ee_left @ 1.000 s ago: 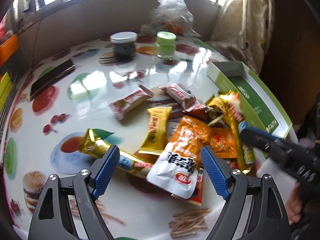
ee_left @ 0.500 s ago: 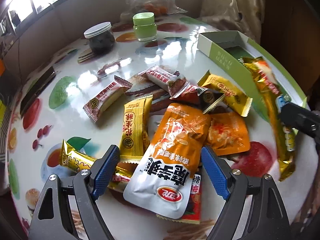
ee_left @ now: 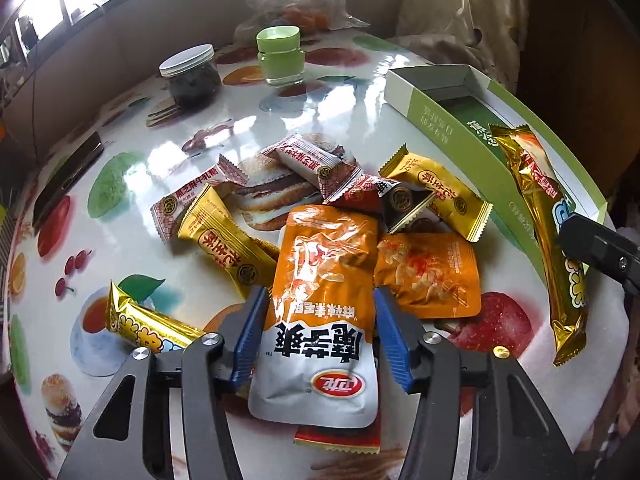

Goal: Organize snacks
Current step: 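Grasp the orange jerky pouch with the left gripper while the right gripper holds the wafer bar, then place the wafer bar and jerky pouch into the green box with both grippers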

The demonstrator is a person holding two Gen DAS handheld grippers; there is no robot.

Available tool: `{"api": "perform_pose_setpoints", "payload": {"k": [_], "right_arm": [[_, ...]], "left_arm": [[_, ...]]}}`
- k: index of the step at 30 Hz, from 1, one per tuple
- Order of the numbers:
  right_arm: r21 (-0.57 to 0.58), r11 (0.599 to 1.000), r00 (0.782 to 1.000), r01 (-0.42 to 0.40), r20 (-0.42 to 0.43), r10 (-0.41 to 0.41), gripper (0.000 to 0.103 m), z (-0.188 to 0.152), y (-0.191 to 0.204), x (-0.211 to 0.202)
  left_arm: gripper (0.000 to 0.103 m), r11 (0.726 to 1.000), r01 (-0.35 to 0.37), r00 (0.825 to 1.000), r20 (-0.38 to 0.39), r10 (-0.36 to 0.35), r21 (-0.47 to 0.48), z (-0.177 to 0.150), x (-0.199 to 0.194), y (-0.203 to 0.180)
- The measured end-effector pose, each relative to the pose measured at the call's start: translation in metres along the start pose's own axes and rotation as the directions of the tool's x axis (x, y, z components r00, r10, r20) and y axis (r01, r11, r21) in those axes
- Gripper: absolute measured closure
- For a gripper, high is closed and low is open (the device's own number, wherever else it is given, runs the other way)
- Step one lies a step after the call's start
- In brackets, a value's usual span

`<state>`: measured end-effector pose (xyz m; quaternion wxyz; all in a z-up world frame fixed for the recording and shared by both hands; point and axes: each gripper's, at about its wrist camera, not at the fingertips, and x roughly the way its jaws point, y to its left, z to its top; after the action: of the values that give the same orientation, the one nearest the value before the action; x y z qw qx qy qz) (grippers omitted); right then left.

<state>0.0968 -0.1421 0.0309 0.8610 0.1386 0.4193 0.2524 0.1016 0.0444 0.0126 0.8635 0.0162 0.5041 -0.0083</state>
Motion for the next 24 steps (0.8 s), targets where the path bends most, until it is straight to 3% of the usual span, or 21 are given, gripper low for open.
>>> {"api": "perform_pose_setpoints", "payload": {"k": [14,24], "right_arm": [[0.006,1.0,0.999,0.012,0.031,-0.012,0.083,0.007,-0.01,-0.012],[0.01,0.999,0.996,0.05,0.067,-0.051,0.083,0.026,-0.027,-0.028]], "left_arm": [[0.051,0.999,-0.002,0.998,0.06,0.005,-0.046,0.007,-0.025,0.0],[0.051,0.995,0.081,0.99,0.121,-0.074,-0.053,0.027,-0.046,-0.024]]}}
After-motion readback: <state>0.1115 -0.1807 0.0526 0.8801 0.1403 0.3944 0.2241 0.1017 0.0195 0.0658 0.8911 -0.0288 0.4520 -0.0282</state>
